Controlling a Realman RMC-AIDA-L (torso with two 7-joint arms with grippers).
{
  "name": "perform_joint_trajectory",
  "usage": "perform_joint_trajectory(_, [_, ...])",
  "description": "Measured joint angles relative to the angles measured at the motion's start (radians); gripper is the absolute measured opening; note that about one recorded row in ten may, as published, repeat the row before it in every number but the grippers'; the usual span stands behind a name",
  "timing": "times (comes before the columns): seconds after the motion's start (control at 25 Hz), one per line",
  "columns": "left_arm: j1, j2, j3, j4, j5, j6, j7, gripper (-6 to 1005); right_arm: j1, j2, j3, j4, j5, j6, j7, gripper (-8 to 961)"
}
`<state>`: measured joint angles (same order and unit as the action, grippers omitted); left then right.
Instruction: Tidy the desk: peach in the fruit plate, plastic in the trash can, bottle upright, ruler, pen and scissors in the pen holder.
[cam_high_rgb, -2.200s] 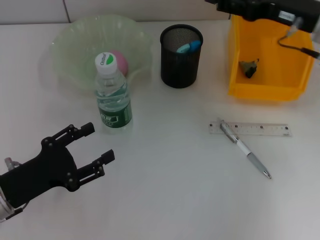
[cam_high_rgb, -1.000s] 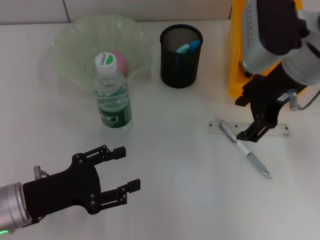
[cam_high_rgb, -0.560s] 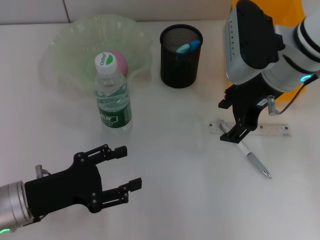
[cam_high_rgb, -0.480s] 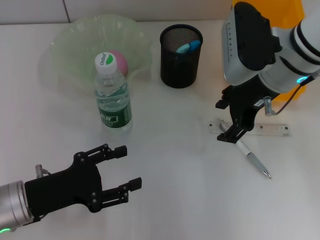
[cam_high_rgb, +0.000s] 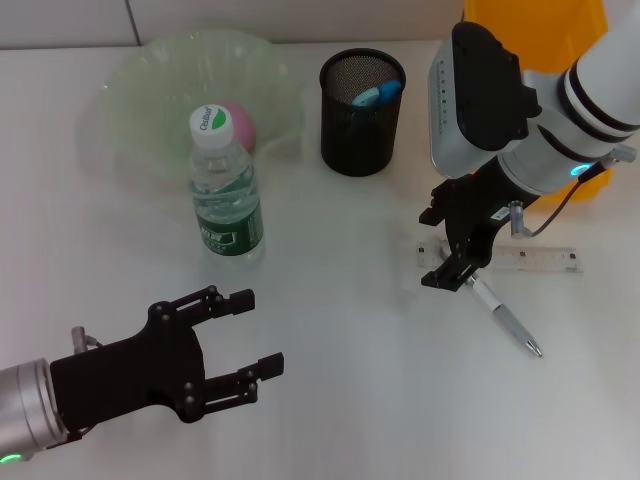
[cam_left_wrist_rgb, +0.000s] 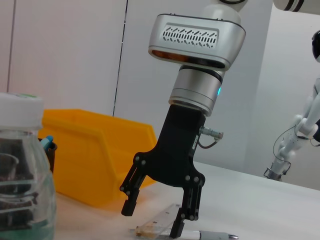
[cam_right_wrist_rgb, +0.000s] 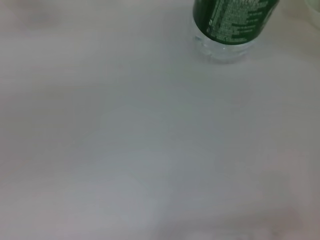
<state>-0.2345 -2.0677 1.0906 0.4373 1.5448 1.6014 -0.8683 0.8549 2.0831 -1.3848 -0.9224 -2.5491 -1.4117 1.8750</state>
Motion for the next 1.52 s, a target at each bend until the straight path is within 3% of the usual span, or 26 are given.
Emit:
perform_joint_trajectory(1.08, [0.001, 0.0, 0.0, -0.001, 0.001, 0.007, 0.0, 771, 0.015, 0.001, -0.005, 0.066, 0.002, 0.05, 0.008, 763])
perform_joint_trajectory(1.28, [0.002, 0.0, 0.001, 0.0, 0.002, 0.008, 0.0, 771, 0.016, 0.002, -0.005, 0.067, 0.003, 0.054, 0.009, 620])
perform_joint_trajectory(1.52, [0.003, 0.0, 0.002, 0.0, 0.006, 0.009, 0.0, 771, 0.028, 0.002, -0.005, 0.096, 0.003, 0.062, 0.011, 620])
